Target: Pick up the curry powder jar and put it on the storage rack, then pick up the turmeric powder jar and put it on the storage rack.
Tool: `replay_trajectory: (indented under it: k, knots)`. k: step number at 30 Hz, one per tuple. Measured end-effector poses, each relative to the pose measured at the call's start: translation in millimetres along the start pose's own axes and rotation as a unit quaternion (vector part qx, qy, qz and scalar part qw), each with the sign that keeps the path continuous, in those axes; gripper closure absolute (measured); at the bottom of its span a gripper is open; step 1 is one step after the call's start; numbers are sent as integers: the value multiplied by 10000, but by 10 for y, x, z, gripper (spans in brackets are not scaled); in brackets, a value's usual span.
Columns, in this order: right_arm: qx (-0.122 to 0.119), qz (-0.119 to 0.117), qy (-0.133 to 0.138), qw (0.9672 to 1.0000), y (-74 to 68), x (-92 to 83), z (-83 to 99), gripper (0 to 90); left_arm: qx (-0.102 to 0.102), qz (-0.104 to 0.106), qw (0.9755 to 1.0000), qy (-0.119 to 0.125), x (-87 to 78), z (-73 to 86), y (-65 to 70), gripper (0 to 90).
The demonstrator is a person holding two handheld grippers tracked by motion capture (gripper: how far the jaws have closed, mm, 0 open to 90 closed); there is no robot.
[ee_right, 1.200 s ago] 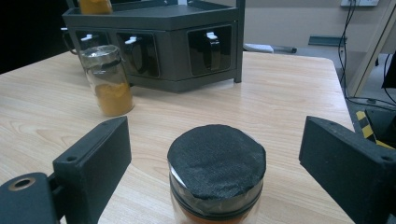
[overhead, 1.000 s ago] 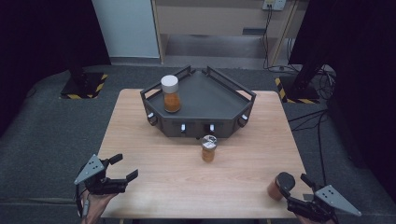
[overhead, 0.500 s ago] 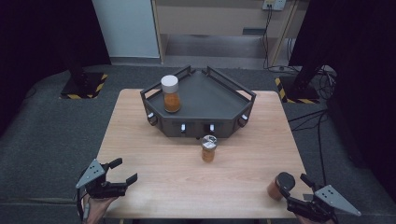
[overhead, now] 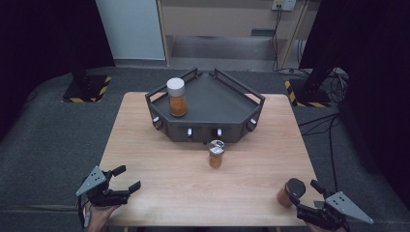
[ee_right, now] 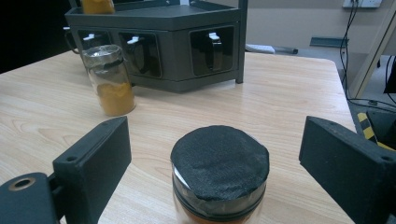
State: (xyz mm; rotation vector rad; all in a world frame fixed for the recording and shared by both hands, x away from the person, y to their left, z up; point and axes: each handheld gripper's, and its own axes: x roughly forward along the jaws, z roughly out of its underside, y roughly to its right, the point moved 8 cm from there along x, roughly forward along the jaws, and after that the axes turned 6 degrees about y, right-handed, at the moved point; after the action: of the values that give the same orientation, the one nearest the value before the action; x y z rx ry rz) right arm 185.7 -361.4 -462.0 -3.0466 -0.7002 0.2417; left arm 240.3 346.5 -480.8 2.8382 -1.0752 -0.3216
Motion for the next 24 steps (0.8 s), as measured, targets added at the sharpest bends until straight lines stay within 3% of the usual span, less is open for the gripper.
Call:
replay_trajectory:
  k: [24]
  knots:
    - [0,29,37,10000,-3,-8,0,90,88,123,9998,-121,28,16,-3,78]
